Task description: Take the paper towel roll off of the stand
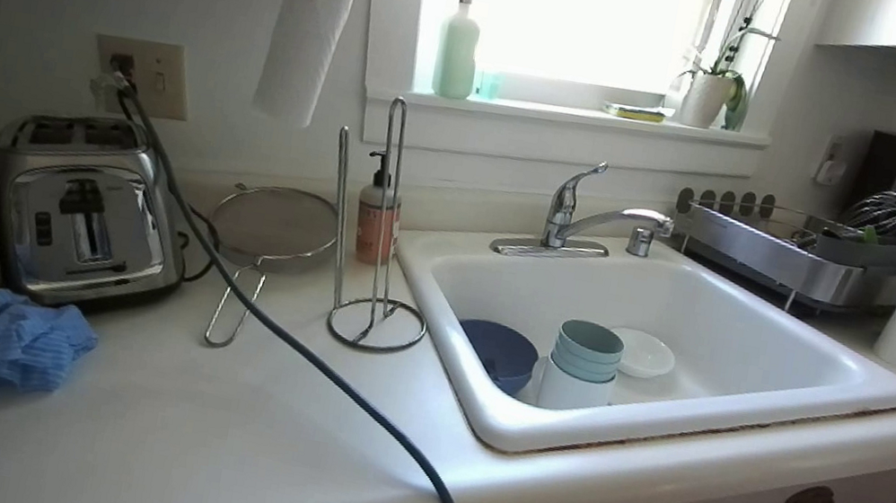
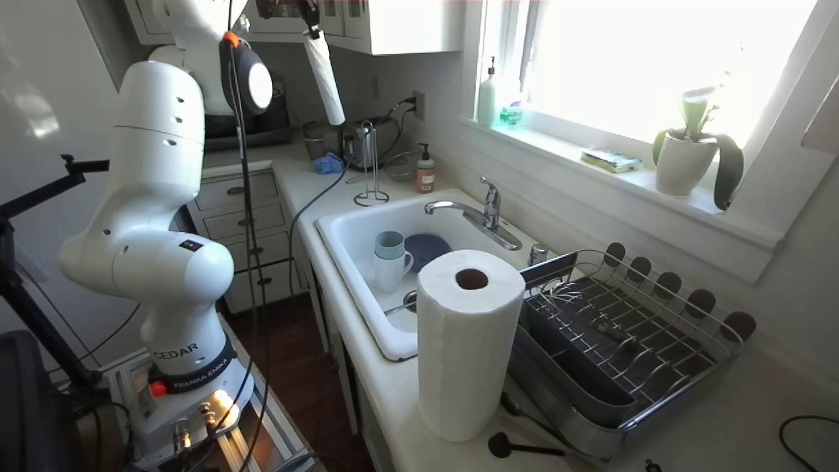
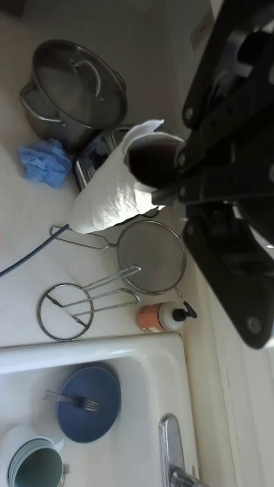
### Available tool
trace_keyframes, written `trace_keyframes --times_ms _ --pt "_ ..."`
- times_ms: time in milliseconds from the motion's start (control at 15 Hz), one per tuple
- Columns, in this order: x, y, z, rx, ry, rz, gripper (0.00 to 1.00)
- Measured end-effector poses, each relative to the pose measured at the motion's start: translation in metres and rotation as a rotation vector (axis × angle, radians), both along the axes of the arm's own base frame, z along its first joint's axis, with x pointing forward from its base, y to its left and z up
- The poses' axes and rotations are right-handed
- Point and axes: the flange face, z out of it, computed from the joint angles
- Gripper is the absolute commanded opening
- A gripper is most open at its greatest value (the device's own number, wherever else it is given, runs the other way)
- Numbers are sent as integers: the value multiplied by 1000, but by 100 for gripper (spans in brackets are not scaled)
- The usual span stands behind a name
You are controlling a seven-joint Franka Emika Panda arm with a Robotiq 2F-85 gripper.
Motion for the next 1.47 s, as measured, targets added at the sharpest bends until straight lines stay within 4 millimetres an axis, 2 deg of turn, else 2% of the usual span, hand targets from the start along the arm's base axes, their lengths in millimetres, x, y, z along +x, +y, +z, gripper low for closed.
trace_keyframes --times_ms 133,467,667,800,1000,1467 --pt "19 8 -29 0 47 59 0" --pt "70 23 -120 -62 144 131 0" --pt "89 34 -167 -93 180 168 0" --pt "96 41 -190 -107 194 194 1" --pt "101 47 -207 -115 196 217 1" --pt "100 47 -205 -114 192 220 0"
